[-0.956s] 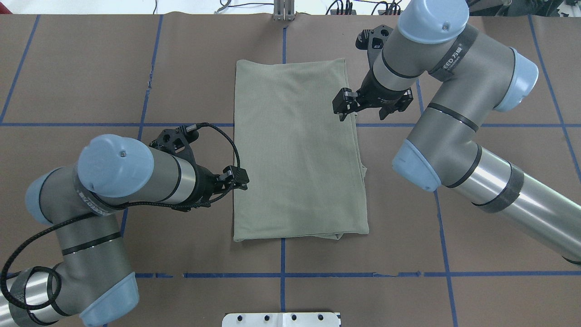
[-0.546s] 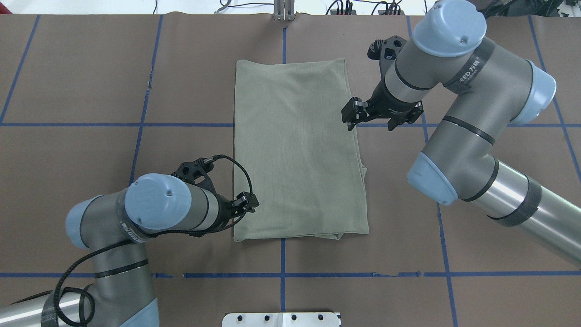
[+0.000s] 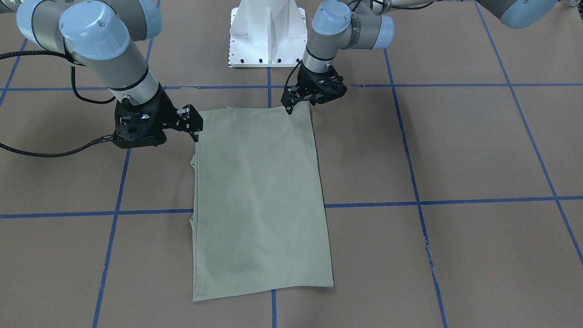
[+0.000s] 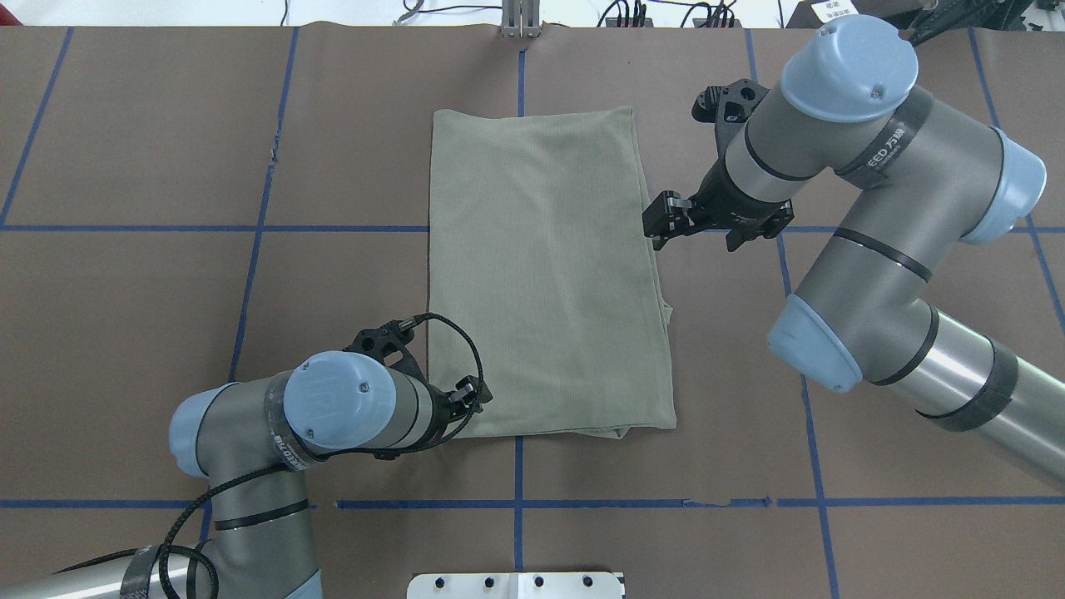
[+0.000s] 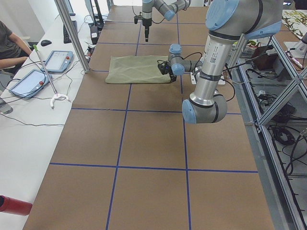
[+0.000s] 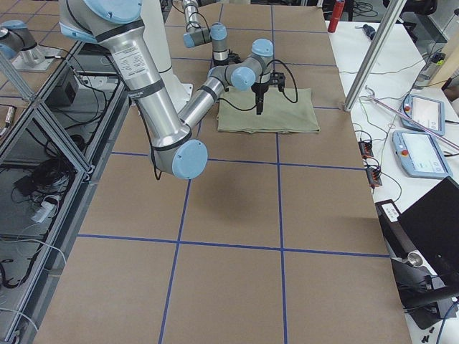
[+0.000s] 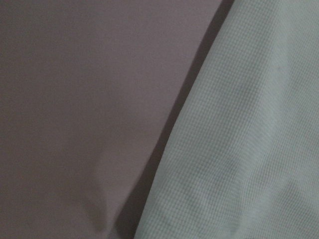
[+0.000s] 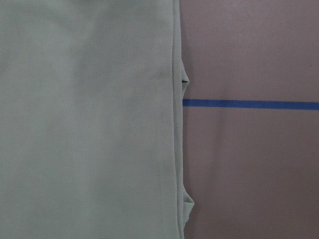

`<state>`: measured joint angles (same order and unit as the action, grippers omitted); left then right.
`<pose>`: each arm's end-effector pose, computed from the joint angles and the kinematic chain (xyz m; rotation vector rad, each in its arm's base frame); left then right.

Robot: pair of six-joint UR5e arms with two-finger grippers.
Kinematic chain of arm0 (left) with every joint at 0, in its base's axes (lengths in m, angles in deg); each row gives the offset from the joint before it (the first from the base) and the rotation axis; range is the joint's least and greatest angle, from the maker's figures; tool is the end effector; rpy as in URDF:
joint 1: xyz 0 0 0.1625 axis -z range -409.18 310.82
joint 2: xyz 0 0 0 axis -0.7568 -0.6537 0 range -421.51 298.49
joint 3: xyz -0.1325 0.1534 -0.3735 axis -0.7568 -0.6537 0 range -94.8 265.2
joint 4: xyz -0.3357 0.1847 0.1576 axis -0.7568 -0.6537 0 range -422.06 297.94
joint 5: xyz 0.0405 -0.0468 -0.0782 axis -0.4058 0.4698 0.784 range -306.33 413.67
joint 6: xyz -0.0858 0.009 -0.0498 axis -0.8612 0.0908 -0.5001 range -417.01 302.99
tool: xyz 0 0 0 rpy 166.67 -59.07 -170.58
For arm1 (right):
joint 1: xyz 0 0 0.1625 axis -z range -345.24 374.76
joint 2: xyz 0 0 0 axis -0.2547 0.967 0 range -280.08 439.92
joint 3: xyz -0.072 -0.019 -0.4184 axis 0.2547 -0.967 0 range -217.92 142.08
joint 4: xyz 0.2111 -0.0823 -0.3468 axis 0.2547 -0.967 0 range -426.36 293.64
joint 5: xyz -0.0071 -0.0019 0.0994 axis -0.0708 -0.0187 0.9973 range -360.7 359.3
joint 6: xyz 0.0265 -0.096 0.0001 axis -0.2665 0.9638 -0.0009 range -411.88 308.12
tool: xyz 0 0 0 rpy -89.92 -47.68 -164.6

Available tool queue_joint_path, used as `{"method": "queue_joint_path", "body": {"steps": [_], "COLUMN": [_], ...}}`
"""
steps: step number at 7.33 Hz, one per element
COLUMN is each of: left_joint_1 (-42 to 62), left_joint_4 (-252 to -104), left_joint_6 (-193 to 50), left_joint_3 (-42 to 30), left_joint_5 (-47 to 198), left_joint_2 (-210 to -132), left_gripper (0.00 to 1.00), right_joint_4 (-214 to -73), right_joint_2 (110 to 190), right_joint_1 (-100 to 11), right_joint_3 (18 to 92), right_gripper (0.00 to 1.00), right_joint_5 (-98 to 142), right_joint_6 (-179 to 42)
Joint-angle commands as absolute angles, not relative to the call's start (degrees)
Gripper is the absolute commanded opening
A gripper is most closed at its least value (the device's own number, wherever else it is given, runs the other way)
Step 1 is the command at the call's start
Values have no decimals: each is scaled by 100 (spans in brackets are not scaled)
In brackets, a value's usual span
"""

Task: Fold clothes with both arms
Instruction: 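Lower the left gripper to the bundle's near corner while right holds the side, then move the right gripper to the bundle's near corner beside the left gripper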

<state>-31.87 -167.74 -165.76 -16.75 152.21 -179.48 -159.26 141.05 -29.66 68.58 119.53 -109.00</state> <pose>0.5736 -0.3028 0.2595 -0.1511 0.9779 -0.5057 -0.3790 -0.4880 0.2517 0.0590 -0.8779 -0.0072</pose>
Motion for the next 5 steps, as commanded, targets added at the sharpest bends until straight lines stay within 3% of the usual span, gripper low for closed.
{"method": "queue_joint_path", "body": {"steps": [1, 5], "left_joint_1": [-3239, -3266], "left_joint_4": [-16744, -16639], "left_joint_6": [-16608, -16634], "left_joint_3": [-1658, -1658], "left_joint_5": [15220, 15220], "left_joint_2": [-17964, -18008], "left_gripper": [87, 78], "right_joint_4": [-15926, -15926], "right_joint_2": [14109, 14109], "right_joint_1": [-2963, -2963], "right_joint_3": [6852, 6843], "right_gripper": [100, 100], "right_joint_5": [11936, 11918], "right_joint_6": [-10900, -10900]}}
